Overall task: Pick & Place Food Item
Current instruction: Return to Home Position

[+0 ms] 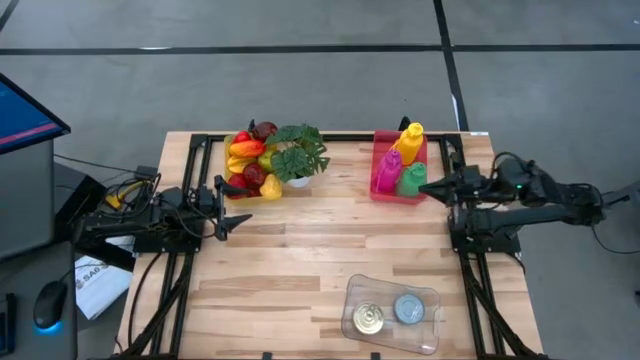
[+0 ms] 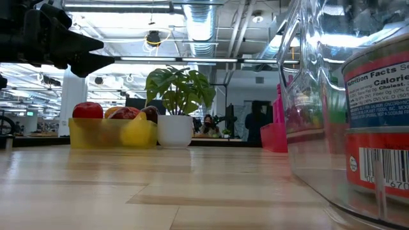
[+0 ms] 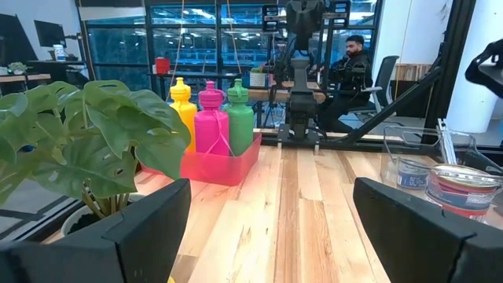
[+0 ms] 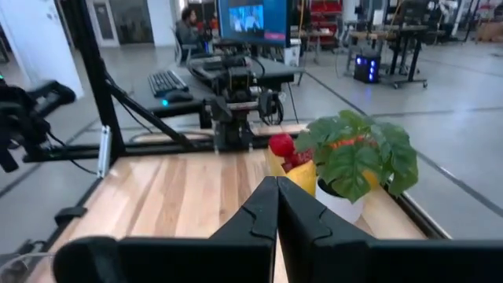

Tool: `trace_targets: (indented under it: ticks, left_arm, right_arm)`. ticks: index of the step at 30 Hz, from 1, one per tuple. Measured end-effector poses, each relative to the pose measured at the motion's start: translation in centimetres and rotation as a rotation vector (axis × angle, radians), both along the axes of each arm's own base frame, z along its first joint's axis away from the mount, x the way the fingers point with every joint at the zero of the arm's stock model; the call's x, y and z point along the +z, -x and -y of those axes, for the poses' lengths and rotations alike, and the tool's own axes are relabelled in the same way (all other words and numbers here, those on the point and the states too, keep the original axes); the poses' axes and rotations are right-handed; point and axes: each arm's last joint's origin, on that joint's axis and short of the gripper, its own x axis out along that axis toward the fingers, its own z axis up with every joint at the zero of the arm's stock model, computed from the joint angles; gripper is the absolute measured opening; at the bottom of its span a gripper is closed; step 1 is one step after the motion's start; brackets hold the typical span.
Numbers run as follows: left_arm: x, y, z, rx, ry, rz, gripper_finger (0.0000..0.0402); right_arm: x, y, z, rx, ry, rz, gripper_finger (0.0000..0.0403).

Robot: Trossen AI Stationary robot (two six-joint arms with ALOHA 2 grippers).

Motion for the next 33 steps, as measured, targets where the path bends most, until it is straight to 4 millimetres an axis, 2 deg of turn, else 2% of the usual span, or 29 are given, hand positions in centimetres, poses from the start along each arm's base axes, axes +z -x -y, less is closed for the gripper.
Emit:
trace_targets:
  ticks: [10,18,21,24,26,28,31,33]
  left_arm:
    - [0.0,0.0,0.0,0.0,0.0,0.0,0.0346]
    - [0.0,0.0,0.0,0.0,0.0,0.0,0.0346]
    - [0.0,0.0,0.0,0.0,0.0,-0.001,0.0346]
    - [0.0,0.0,0.0,0.0,0.001,-0.002,0.0346]
    - [0.0,0.0,0.0,0.0,0.001,-0.004,0.0346]
    - [-0.1,-0.1,0.0,0.0,0.002,-0.009,0.0346]
    - [0.0,-0.2,0.0,0.0,0.001,-0.008,0.0346]
    - [-0.1,-0.2,0.0,0.0,0.003,-0.017,0.0346]
  right_arm:
    - [-0.1,4.2,0.1,-0.001,-0.001,0.104,0.0]
    - [-2.2,6.5,0.2,0.0,0.002,0.187,0.0]
    - [-3.0,6.0,0.2,0.0,0.003,0.14,0.0]
    - [-3.0,5.4,0.1,0.0,0.002,0.167,0.0]
    - [-4.2,4.9,0.1,0.001,0.005,0.117,0.0]
    - [-4.2,4.5,0.1,0.001,0.013,0.182,0.0]
    - [-5.7,3.5,0.1,0.004,0.022,0.153,0.0]
    - [-6.0,3.0,0.1,0.003,0.025,0.198,0.0]
